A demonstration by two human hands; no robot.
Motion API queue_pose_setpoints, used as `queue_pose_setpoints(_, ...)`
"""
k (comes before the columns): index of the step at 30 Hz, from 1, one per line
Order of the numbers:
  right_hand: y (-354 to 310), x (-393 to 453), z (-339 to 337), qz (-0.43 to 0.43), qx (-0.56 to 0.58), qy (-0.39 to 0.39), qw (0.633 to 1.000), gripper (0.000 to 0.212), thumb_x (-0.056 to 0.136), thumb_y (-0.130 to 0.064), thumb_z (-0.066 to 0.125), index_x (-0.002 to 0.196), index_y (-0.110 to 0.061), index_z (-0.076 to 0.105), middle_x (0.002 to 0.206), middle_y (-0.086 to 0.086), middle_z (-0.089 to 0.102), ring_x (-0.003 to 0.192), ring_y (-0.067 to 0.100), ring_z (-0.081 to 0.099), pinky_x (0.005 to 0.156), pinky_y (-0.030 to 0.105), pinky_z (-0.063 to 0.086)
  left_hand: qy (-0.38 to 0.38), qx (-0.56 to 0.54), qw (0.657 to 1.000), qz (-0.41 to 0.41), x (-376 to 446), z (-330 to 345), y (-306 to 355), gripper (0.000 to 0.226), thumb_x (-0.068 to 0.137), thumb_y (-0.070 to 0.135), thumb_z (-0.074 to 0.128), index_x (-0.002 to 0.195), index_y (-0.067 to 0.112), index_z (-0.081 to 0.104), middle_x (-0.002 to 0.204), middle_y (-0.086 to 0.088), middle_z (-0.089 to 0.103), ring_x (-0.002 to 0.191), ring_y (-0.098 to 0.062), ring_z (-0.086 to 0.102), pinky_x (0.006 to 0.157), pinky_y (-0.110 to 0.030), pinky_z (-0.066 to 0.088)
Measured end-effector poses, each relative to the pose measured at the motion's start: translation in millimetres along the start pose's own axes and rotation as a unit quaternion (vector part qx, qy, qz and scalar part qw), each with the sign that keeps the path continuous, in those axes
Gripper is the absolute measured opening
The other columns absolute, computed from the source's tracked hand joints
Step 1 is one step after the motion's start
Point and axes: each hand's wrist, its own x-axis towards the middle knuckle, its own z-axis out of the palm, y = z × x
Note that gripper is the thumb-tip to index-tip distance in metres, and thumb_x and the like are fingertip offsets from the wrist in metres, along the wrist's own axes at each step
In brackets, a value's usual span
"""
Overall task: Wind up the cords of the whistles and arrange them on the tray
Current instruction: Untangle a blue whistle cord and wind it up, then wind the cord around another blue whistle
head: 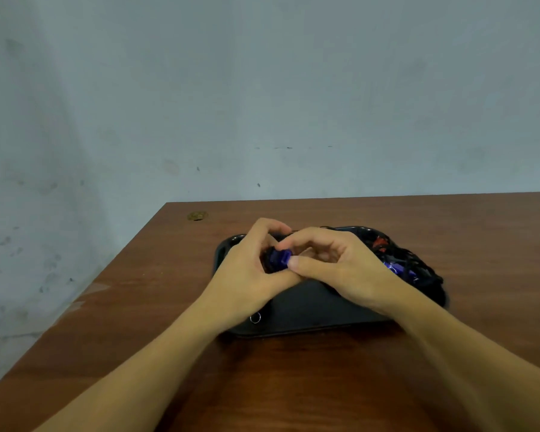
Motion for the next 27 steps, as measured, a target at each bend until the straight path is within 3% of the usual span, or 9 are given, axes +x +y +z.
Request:
queue_pose_setpoints(2, 3, -2, -3, -0.005, -0.059, -0.006, 0.998, 0.018, 0.090, -0.016, 0.071, 0.105, -0.026, 0.074, 0.098, -0.008, 0.073, 0.091, 0.014, 0.068, 0.085, 0.028, 0.056, -0.012, 0.023, 1.000, 0.011, -1, 1, -1, 0.041, 0.082, 0.031, 0.074, 0.116, 0.029, 0.052, 0.099, 0.006, 0.065, 0.090, -0.013, 0.066, 0.079, -0.035, 0.056)
queue_pose_setpoints(7, 8, -6, -2, -0.068, -0.159, -0.025, 0.985, 0.021, 0.087, -0.026, 0.076, 0.106, -0.030, 0.070, 0.104, -0.012, 0.063, 0.097, 0.014, 0.063, 0.074, 0.027, 0.056, -0.041, 0.067, 0.996, 0.048, -4, 6, -3, 0.046, 0.083, 0.015, 0.074, 0.120, 0.025, 0.049, 0.096, 0.011, 0.062, 0.086, -0.005, 0.063, 0.074, -0.018, 0.049)
queue_pose_setpoints(11, 5, -7, -1, -0.197, -0.241, 0.001, 0.950, 0.023, 0.089, -0.031, 0.073, 0.110, -0.022, 0.072, 0.102, -0.010, 0.064, 0.091, 0.013, 0.063, 0.075, 0.025, 0.053, -0.037, 0.032, 0.994, 0.094, -5, 10, 1, 0.056, 0.084, 0.012, 0.072, 0.132, 0.020, 0.044, 0.105, 0.010, 0.062, 0.098, -0.011, 0.065, 0.084, -0.029, 0.054)
queue_pose_setpoints(14, 7, -6, -4, -0.214, -0.239, 0.035, 0.946, 0.016, 0.090, -0.029, 0.070, 0.103, -0.020, 0.074, 0.101, -0.006, 0.064, 0.091, 0.014, 0.064, 0.069, 0.034, 0.055, -0.052, 0.003, 0.996, 0.067, -5, 12, 4, 0.074, 0.082, 0.021, 0.078, 0.140, 0.029, 0.033, 0.108, 0.013, 0.058, 0.102, -0.008, 0.063, 0.088, -0.026, 0.053)
queue_pose_setpoints(16, 10, -5, -9, -0.177, -0.239, 0.043, 0.954, 0.013, 0.091, -0.031, 0.068, 0.101, -0.023, 0.073, 0.099, -0.011, 0.066, 0.092, 0.013, 0.066, 0.070, 0.034, 0.056, -0.065, 0.018, 0.996, 0.058, -5, 14, 2, 0.082, 0.078, 0.031, 0.083, 0.141, 0.035, 0.031, 0.117, 0.021, 0.053, 0.111, -0.001, 0.058, 0.094, -0.019, 0.049)
queue_pose_setpoints(19, 17, -3, -21, -0.038, -0.209, 0.011, 0.977, 0.008, 0.091, -0.033, 0.068, 0.096, -0.028, 0.072, 0.090, -0.013, 0.071, 0.084, 0.009, 0.067, 0.072, 0.028, 0.053, -0.051, 0.034, 0.997, 0.049, -4, 9, -5, 0.082, 0.076, 0.046, 0.081, 0.142, 0.042, 0.032, 0.130, 0.021, 0.046, 0.122, 0.000, 0.051, 0.099, -0.023, 0.046)
queue_pose_setpoints(24, 37, 8, -32, 0.178, -0.152, -0.068, 0.970, 0.022, 0.092, -0.036, 0.070, 0.085, -0.015, 0.073, 0.070, -0.007, 0.067, 0.061, 0.006, 0.060, 0.051, 0.020, 0.043, 0.064, 0.024, 0.997, 0.030, 4, -5, -19, 0.037, 0.088, 0.056, 0.061, 0.117, 0.034, 0.058, 0.119, 0.016, 0.053, 0.119, 0.001, 0.053, 0.099, -0.032, 0.050)
queue_pose_setpoints(27, 39, 15, -32, 0.242, -0.158, -0.133, 0.948, 0.025, 0.093, -0.037, 0.069, 0.075, -0.020, 0.072, 0.068, -0.008, 0.066, 0.057, 0.007, 0.054, 0.049, 0.022, 0.039, 0.095, 0.039, 0.995, -0.002, 8, -10, -29, 0.020, 0.090, 0.057, 0.054, 0.098, 0.041, 0.063, 0.107, 0.020, 0.058, 0.113, -0.005, 0.056, 0.097, -0.036, 0.050)
